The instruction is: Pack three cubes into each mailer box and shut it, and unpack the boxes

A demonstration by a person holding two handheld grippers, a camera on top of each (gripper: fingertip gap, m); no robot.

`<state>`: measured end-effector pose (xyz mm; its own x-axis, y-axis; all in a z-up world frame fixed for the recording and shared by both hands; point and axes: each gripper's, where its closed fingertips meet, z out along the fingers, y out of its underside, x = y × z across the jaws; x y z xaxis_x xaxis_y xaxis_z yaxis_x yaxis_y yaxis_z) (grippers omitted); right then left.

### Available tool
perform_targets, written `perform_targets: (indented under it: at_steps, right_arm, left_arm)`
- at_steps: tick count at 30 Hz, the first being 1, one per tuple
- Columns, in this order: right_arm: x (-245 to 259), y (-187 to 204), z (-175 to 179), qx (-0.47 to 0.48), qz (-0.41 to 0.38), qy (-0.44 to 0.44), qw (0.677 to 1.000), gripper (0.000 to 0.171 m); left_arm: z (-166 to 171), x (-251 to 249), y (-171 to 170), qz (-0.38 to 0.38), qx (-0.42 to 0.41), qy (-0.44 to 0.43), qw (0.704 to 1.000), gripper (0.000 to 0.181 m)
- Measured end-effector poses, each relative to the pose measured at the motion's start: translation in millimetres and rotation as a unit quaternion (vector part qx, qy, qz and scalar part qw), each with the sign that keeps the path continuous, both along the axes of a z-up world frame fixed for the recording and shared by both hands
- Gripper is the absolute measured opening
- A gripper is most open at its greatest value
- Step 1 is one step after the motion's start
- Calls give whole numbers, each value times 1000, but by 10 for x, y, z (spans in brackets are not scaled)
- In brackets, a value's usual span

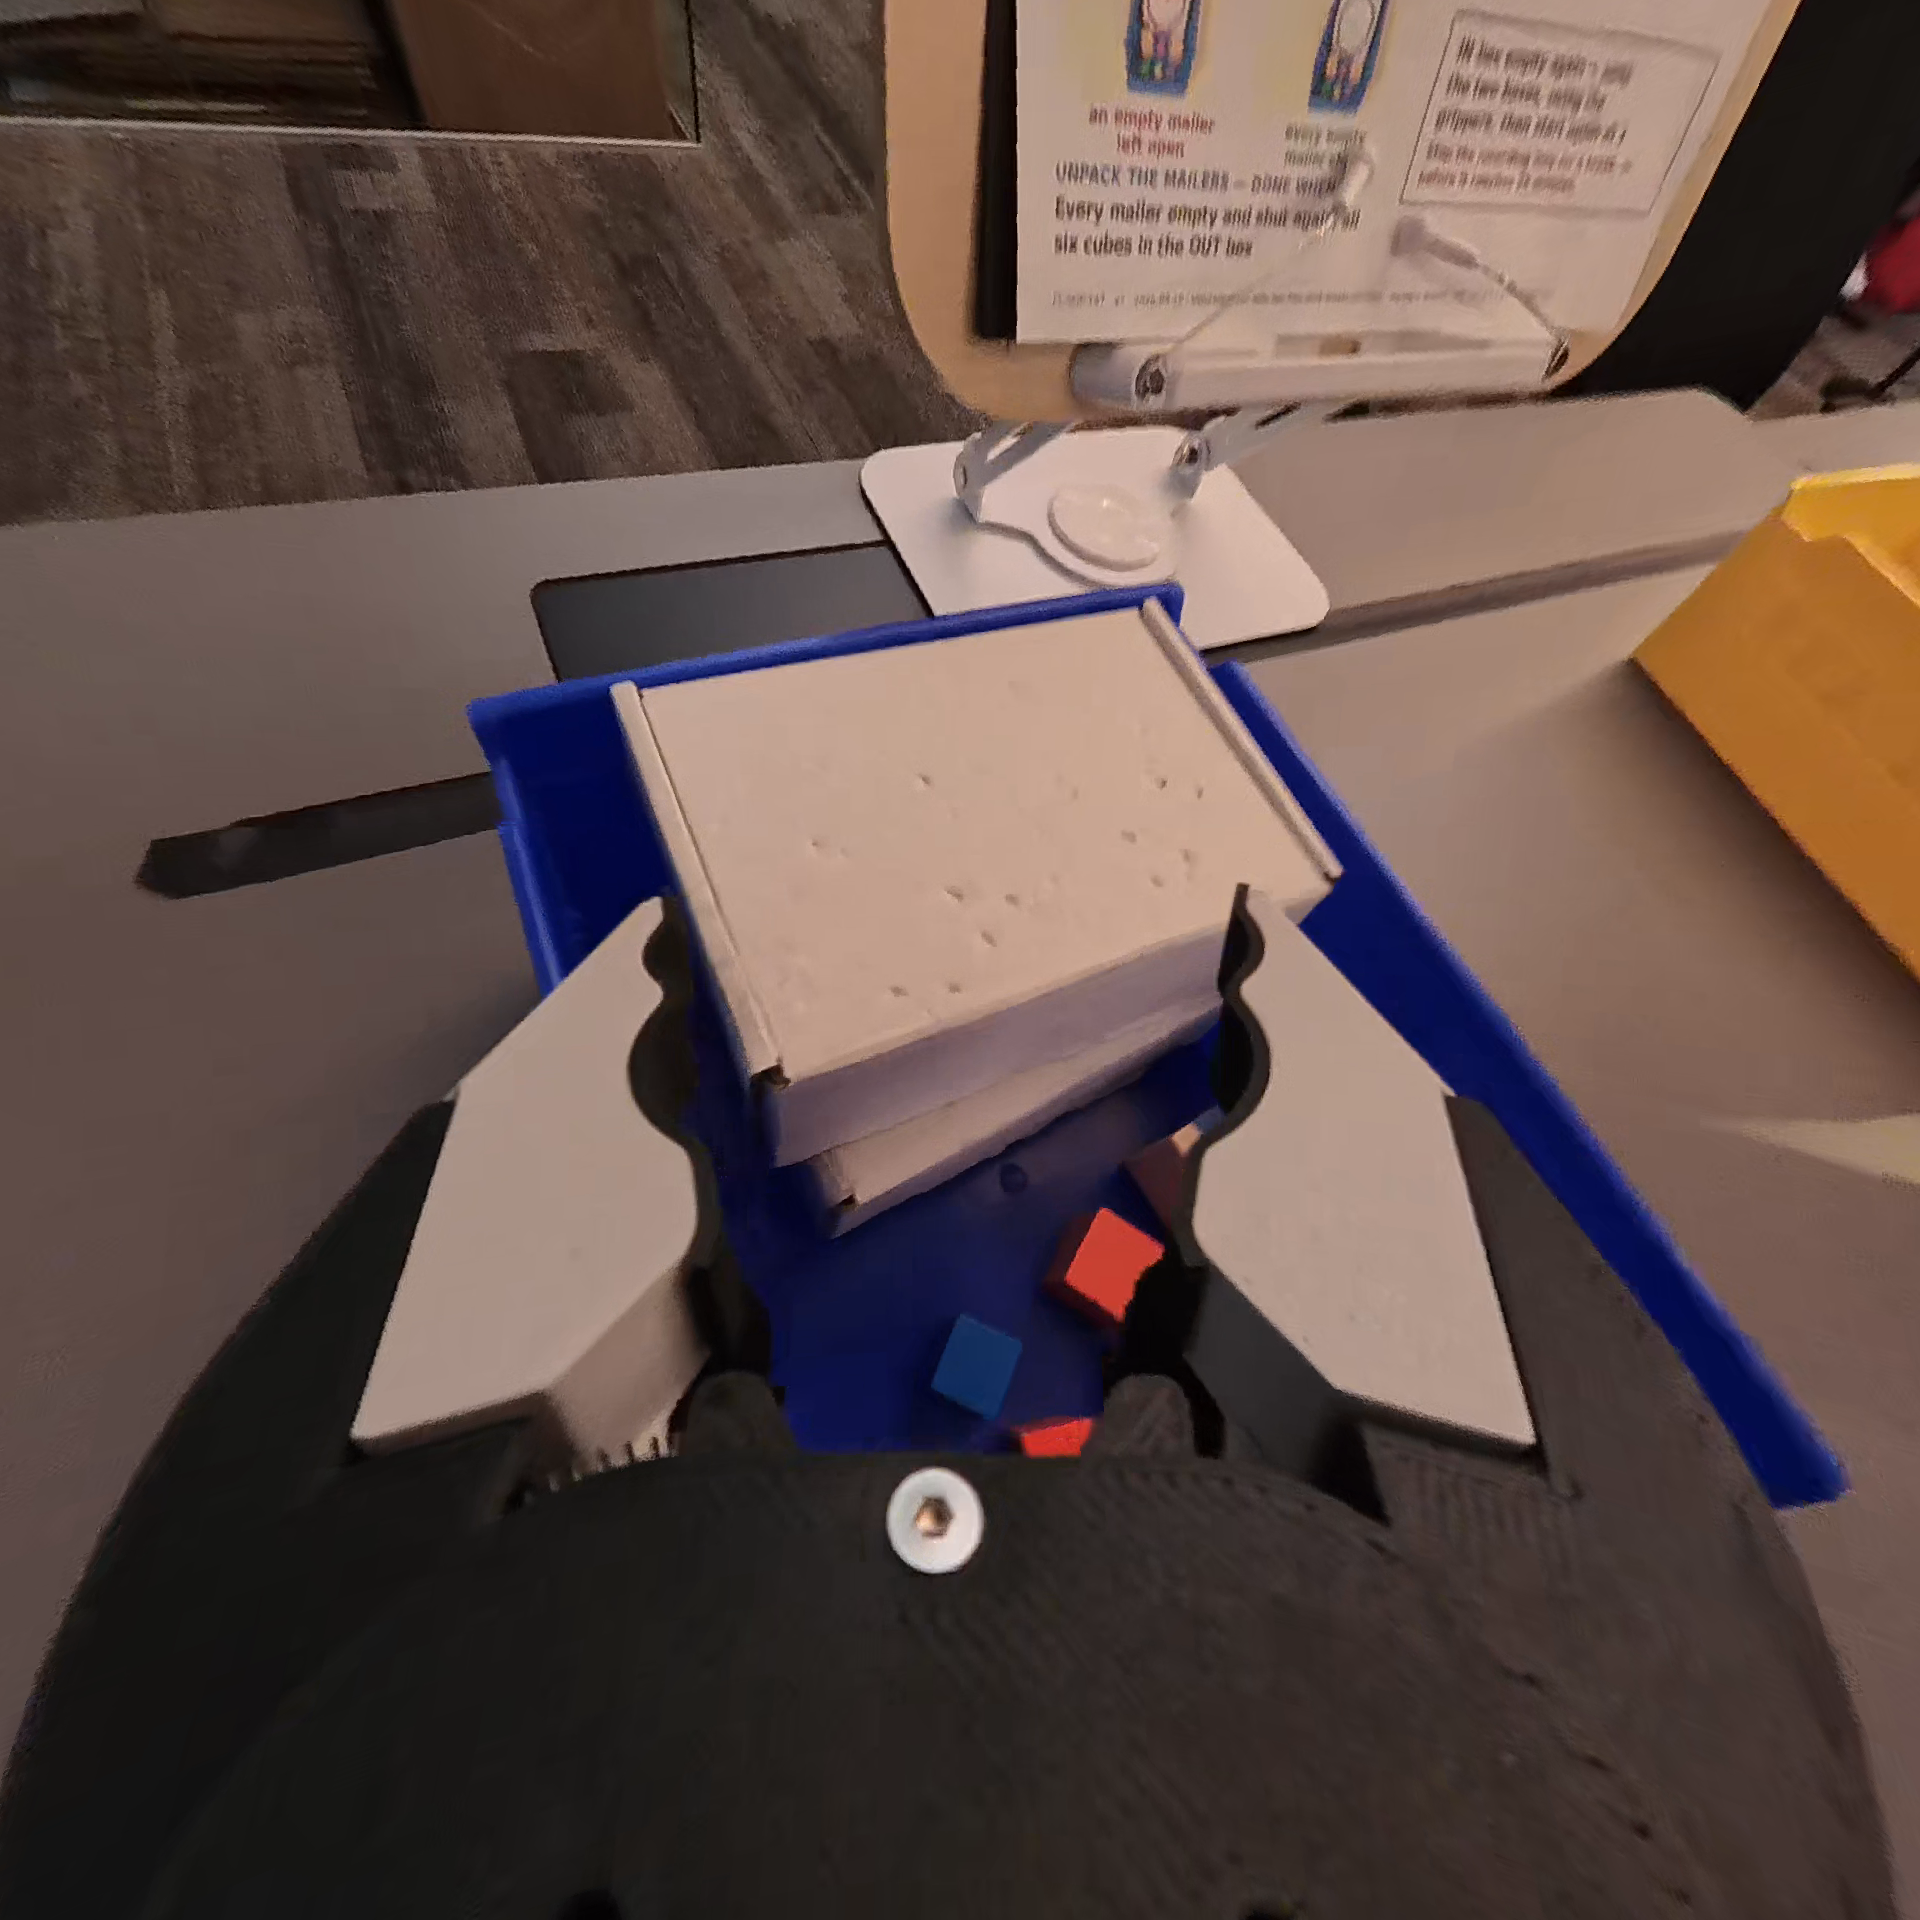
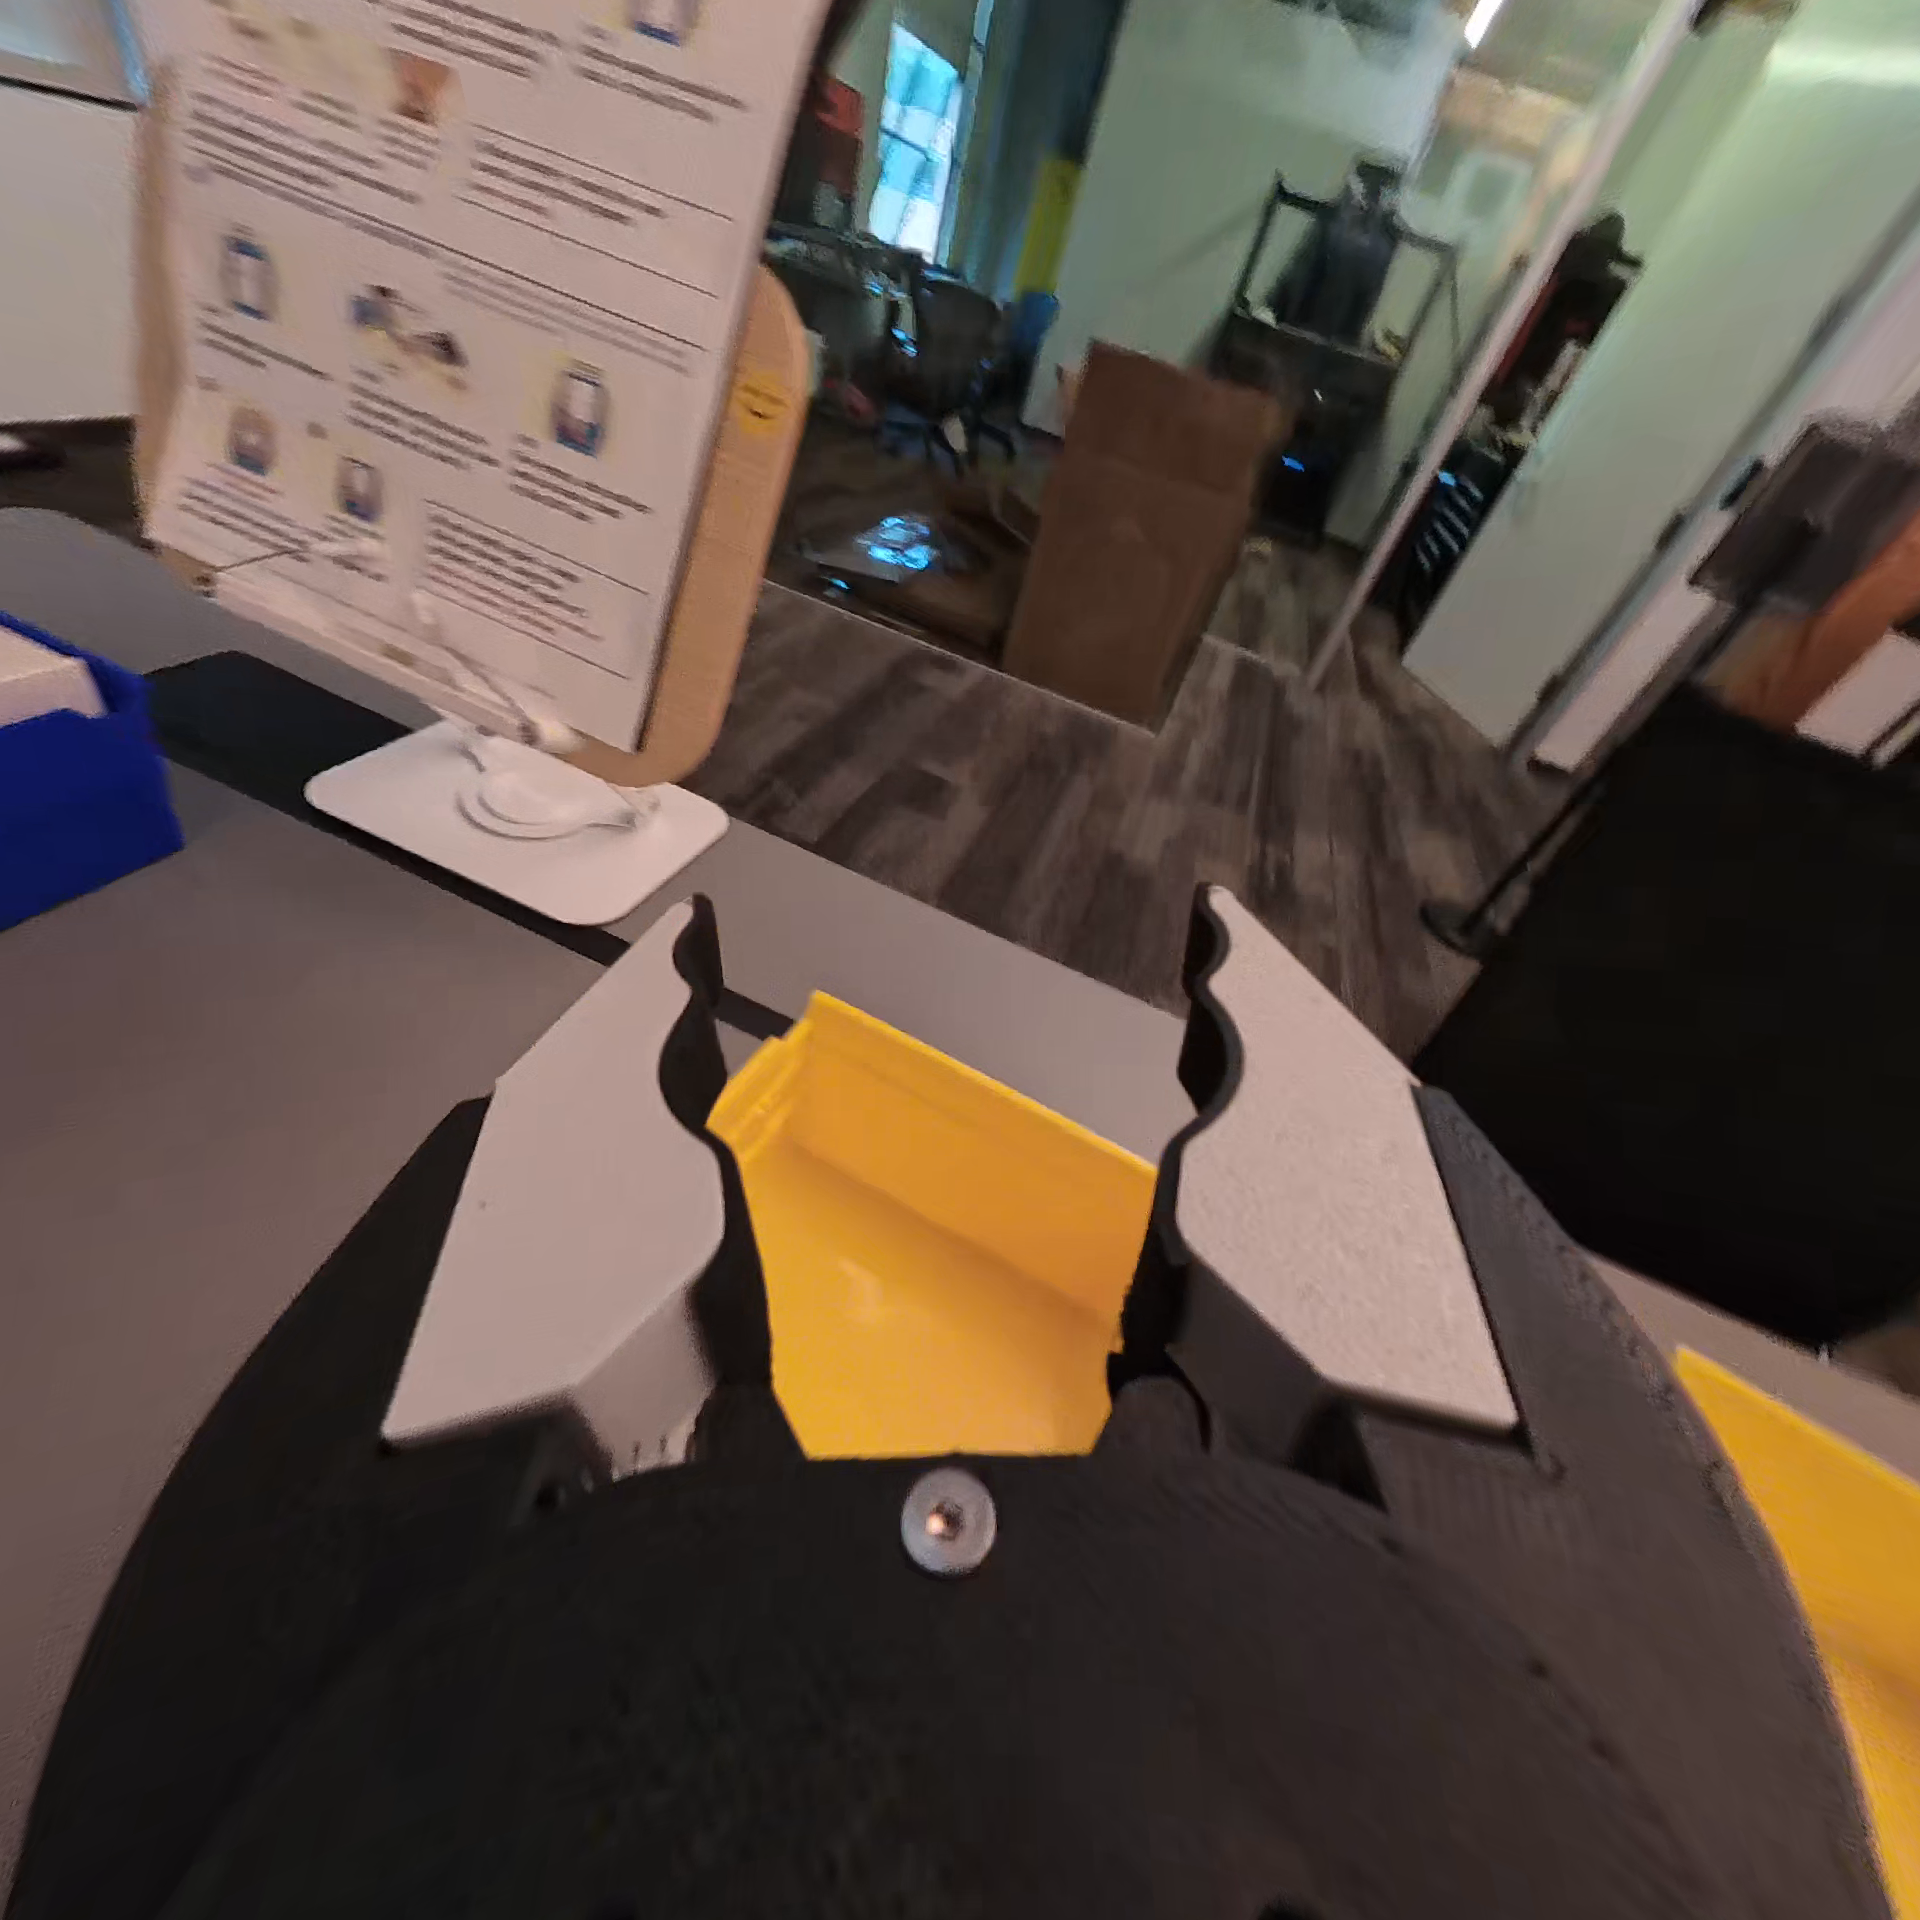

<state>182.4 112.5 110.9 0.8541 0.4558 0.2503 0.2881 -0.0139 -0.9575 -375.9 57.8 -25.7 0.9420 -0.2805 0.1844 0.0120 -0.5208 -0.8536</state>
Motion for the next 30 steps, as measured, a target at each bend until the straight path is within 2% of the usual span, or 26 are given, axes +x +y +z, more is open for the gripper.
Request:
perform_targets:
  at_steps: [5, 8, 14, 19, 22, 25, 30]
  right_arm:
    - [-672, -143, -49, -10, 96, 3, 995, 88]
    - [-887, -183, -114, -22, 127, 6, 992, 86]
    - [-1228, -218, -334, -49, 165, -19, 985, 86]
    - [-1433, -234, -537, -68, 183, -55, 979, 86]
    - [-1506, -253, -613, -71, 190, -76, 976, 86]
    - [-1523, -262, -646, -73, 190, -86, 975, 86]
    - [-1496, -258, -637, -76, 190, -81, 976, 86]
  left_arm:
    - [-139, -12, -28, -19, -11, 60, 998, 103]
    - [-219, -56, -9, -6, -29, 91, 995, 104]
    - [-457, -7, -61, -28, -88, 143, 985, 103]
    - [-573, -107, -226, -34, -132, 224, 965, 76]
    - [-612, -51, -428, -59, -176, 225, 957, 61]
    - [-616, -23, -602, -78, -203, 240, 946, 51]
    - [-537, -10, -676, -80, -200, 237, 947, 50]
